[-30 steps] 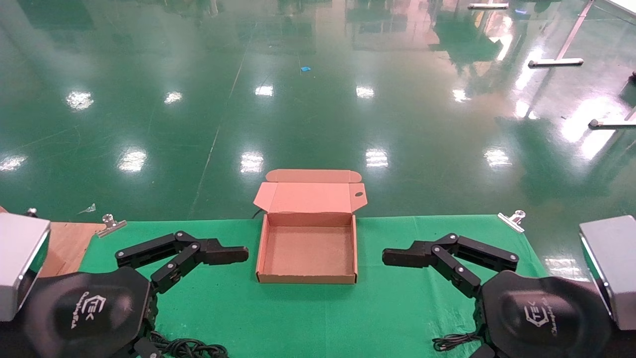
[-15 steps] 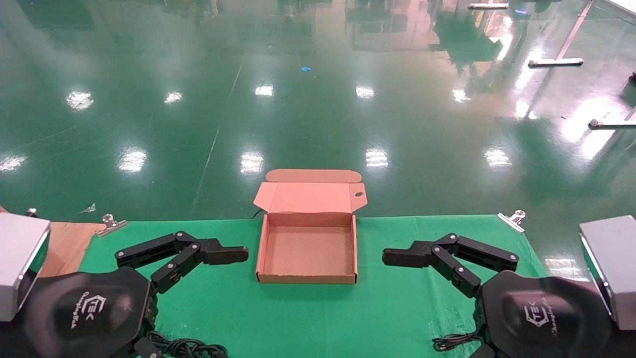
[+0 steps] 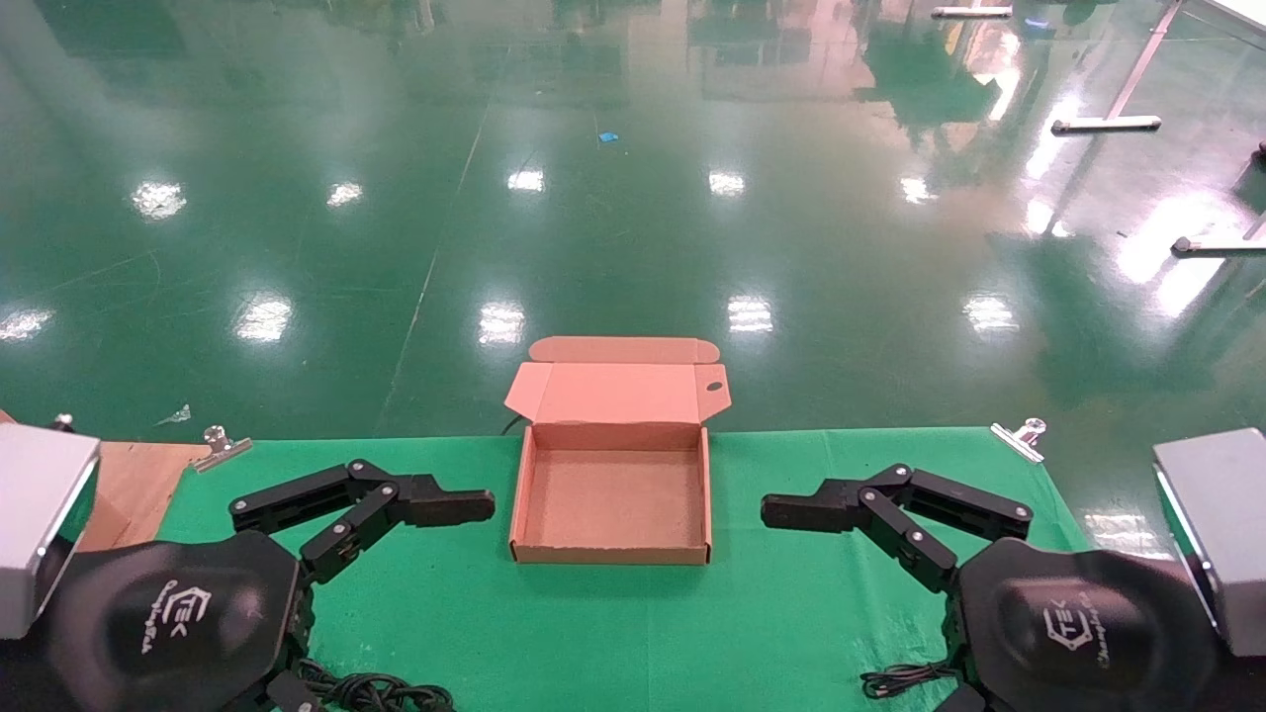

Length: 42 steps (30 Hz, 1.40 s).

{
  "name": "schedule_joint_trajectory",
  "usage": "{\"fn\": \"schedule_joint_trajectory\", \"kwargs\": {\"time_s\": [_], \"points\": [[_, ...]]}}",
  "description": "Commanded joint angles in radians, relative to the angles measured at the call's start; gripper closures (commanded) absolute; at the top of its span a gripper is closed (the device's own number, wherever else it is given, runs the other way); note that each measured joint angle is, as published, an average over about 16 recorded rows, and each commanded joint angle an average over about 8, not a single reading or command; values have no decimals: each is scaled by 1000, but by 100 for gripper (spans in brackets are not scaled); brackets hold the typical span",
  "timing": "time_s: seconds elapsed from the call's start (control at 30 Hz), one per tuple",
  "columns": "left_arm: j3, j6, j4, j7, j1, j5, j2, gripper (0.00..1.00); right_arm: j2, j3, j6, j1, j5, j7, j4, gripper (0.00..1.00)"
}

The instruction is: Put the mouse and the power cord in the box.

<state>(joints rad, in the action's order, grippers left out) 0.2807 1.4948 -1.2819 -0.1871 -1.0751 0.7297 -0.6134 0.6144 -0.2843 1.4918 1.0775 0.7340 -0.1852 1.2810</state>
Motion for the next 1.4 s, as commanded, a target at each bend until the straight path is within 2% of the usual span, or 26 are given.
{"fn": "schedule_joint_trajectory", "kwargs": {"time_s": [0.03, 0.2, 0.33, 0.6, 0.83, 0.97, 1.13, 1.4], "points": [[1, -1, 1, 1, -1, 1, 0, 0, 0, 0, 0, 0, -1, 0, 0, 0], [9, 0, 4, -2, -7, 14, -8, 0, 1, -6, 1, 3, 18, 9, -5, 0], [48, 9, 19, -6, -48, 92, -25, 0, 4, -34, 16, 30, 96, 38, -15, 0], [179, 64, 141, 36, -183, 340, -91, 0, 45, -143, 69, 166, 360, 154, -102, 0], [309, 71, 354, 165, -288, 556, -174, 0, 125, -290, 68, 288, 652, 328, -256, 0], [376, 54, 508, 263, -347, 674, -233, 0, 191, -365, 41, 345, 801, 436, -382, 0], [449, -8, 703, 398, -412, 821, -316, 0, 281, -425, -22, 397, 929, 572, -573, 0], [520, -161, 958, 557, -480, 967, -431, 0, 421, -485, -200, 467, 1061, 764, -878, 0]]}}
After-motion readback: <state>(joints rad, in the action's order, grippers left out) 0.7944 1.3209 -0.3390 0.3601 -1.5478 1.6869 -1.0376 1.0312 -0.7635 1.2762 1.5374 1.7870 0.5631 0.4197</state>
